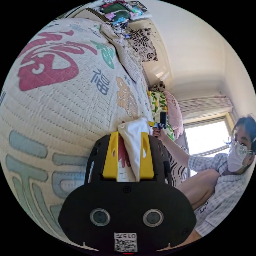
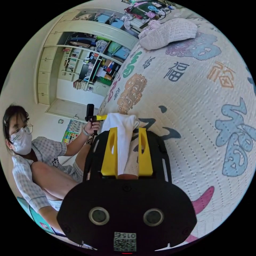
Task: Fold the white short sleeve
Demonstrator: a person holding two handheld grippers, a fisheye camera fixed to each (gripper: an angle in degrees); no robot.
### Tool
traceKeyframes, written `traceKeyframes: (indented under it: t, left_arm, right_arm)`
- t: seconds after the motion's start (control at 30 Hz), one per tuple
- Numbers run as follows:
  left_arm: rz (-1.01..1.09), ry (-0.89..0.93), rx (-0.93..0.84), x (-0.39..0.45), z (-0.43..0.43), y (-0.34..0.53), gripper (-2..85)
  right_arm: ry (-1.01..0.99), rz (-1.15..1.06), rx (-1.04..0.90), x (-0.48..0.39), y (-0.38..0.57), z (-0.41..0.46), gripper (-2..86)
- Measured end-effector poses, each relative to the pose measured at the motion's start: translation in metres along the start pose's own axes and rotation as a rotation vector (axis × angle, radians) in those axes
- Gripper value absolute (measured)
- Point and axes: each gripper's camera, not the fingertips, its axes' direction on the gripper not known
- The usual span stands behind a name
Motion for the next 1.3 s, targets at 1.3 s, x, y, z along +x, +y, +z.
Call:
traceKeyframes:
  t: [1.3]
  left_arm:
    - [0.604,-0.483,-0.448,0.132,0.064,0.308,6.0]
  right_arm:
    - [0.664,-0.495,-0.363,-0.211,0.28,0.196,4.2]
